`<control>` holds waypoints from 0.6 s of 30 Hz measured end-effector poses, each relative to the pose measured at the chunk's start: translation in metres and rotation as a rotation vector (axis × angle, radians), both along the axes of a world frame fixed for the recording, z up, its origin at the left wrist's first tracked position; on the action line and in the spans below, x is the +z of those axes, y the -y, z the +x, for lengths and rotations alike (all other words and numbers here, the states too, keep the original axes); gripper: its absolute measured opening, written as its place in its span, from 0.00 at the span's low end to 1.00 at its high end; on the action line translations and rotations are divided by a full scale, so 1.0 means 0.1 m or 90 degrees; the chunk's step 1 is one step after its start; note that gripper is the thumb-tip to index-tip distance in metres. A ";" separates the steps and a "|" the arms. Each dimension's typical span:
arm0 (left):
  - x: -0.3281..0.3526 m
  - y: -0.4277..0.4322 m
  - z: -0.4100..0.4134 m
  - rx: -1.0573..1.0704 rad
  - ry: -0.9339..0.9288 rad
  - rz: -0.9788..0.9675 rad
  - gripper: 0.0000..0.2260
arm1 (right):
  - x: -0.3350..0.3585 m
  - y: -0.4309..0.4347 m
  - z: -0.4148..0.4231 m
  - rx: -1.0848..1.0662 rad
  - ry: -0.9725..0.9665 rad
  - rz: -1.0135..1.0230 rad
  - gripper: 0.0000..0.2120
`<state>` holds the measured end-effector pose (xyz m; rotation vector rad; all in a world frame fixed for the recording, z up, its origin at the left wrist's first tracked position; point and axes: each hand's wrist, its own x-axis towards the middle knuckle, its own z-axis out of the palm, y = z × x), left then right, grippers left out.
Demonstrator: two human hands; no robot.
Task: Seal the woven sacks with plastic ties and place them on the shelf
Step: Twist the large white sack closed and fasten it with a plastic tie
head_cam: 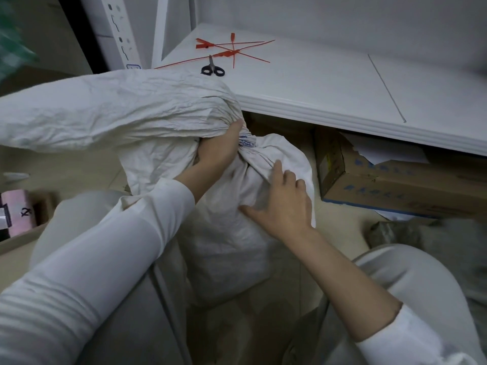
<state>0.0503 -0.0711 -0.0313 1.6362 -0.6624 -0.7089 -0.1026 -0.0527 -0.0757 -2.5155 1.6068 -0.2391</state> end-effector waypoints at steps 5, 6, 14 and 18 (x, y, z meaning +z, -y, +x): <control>-0.18 0.07 -0.05 0.012 -0.053 0.049 0.40 | -0.07 0.06 -0.03 -0.021 -0.038 -0.010 0.50; -0.21 0.07 -0.08 0.007 -0.068 0.050 0.39 | -0.07 0.12 -0.06 -0.020 -0.013 -0.035 0.44; -0.14 -0.14 -0.32 -0.063 -0.130 0.042 0.29 | 0.02 0.55 -0.26 0.054 0.313 -0.060 0.26; -0.14 -0.22 -0.42 -0.110 -0.168 0.045 0.25 | 0.01 0.70 -0.33 0.061 0.365 -0.051 0.28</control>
